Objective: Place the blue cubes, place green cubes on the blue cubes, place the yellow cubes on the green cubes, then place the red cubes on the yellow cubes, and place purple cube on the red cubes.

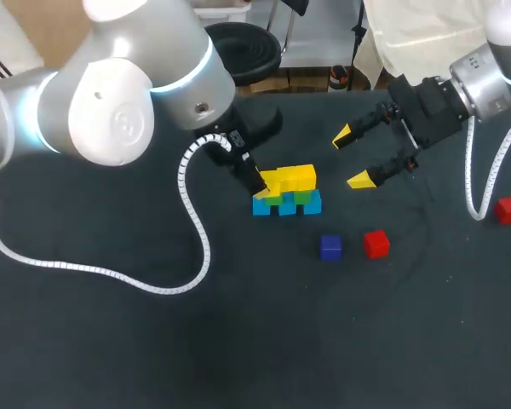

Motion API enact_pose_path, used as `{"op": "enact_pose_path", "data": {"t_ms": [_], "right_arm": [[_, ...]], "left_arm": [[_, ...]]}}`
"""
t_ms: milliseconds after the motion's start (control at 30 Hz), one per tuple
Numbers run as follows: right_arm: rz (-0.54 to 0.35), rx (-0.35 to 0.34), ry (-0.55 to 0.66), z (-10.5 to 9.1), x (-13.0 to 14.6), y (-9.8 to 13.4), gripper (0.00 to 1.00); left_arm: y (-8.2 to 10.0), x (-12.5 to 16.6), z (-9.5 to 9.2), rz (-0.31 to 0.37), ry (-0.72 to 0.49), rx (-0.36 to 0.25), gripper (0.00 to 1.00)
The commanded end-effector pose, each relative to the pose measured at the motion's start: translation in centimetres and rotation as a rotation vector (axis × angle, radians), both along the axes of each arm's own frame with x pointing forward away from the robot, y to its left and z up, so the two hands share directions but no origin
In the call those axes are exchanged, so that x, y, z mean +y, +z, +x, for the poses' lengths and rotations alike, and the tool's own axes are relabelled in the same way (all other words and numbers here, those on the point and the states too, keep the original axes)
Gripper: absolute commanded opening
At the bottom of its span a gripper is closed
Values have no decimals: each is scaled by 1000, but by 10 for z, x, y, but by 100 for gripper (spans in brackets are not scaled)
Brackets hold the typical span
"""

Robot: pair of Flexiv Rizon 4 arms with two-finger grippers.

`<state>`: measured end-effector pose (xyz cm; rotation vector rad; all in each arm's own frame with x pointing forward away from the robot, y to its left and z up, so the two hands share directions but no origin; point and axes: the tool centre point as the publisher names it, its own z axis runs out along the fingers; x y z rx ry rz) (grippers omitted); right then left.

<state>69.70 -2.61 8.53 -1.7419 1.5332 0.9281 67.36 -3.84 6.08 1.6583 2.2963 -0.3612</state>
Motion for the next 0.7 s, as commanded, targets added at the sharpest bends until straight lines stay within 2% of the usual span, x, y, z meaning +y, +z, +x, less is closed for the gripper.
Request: {"op": "enact_pose_path", "data": {"t_ms": [33, 700], "right_arm": [[1, -1, 0, 0, 0, 0, 100], [1, -1, 0, 0, 0, 0, 100]], "left_arm": [[-1, -1, 4, 3, 1, 7, 0], [-5, -1, 10, -6, 14, 28, 0]]}}
